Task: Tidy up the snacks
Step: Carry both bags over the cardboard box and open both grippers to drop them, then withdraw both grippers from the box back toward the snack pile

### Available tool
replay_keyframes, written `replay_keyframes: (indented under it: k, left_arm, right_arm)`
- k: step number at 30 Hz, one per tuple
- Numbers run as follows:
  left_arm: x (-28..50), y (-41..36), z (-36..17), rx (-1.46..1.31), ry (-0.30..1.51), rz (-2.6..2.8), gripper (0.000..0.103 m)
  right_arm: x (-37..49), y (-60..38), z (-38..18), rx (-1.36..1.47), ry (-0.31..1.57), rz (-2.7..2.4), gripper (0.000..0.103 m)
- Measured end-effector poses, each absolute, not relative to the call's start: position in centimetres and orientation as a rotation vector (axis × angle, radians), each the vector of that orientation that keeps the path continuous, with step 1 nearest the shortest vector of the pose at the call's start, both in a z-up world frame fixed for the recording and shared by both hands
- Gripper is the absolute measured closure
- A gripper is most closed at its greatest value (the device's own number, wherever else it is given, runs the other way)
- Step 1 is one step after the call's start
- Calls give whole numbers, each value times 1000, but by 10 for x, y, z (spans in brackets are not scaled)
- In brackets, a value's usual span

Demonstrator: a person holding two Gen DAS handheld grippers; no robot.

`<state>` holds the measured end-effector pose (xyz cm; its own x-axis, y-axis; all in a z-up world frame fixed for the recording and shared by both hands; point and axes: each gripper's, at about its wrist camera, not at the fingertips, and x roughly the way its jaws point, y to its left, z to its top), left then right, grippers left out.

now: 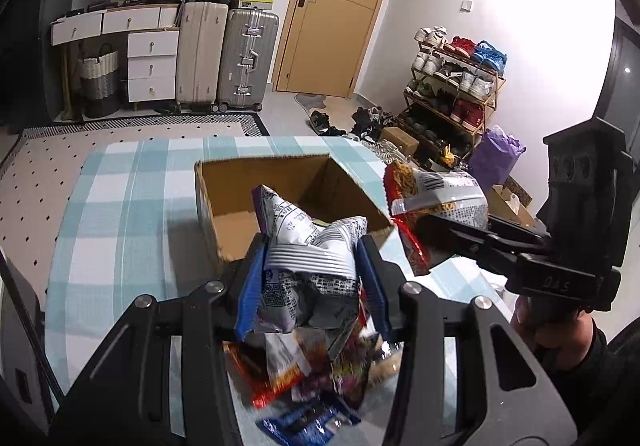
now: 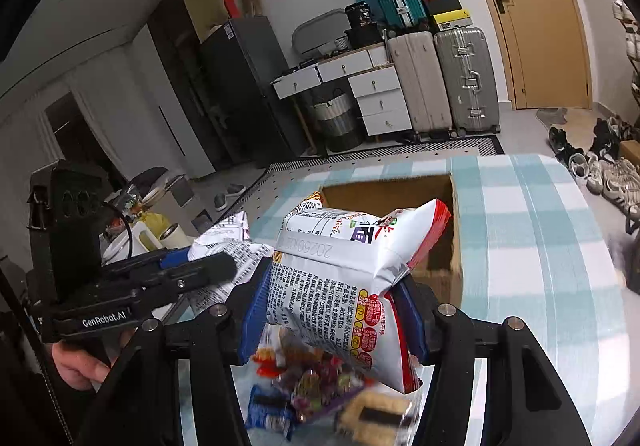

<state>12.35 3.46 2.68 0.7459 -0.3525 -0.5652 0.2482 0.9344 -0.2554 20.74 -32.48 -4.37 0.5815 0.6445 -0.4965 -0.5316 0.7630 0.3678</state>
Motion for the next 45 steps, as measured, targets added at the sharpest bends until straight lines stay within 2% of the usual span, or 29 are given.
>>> replay_keyframes:
  k: [11,22,31,33,36,45]
  left_arm:
    - [188,32,54,-152,639,-324,61]
    - [251,42,35,-182,693,-298,61]
    - [293,51,-7,-197,764,-284,61]
    - [300,53,-15,-194,782,-280,58]
    - [306,58,-22,-195,782,-268,50]
    - [290,60,-13,-183,761,-242,49]
  right_arm:
    - [277,-309,-32,213,712,692,46]
    - [325,-292,-42,198,738,671,46]
    - [351,-283,-73,147,773,635,44]
    - [353,-282,-78,129,772,619,42]
    - [354,-285,-81,119,743,610,26]
    - [338,-307,-61,139,671,597,26]
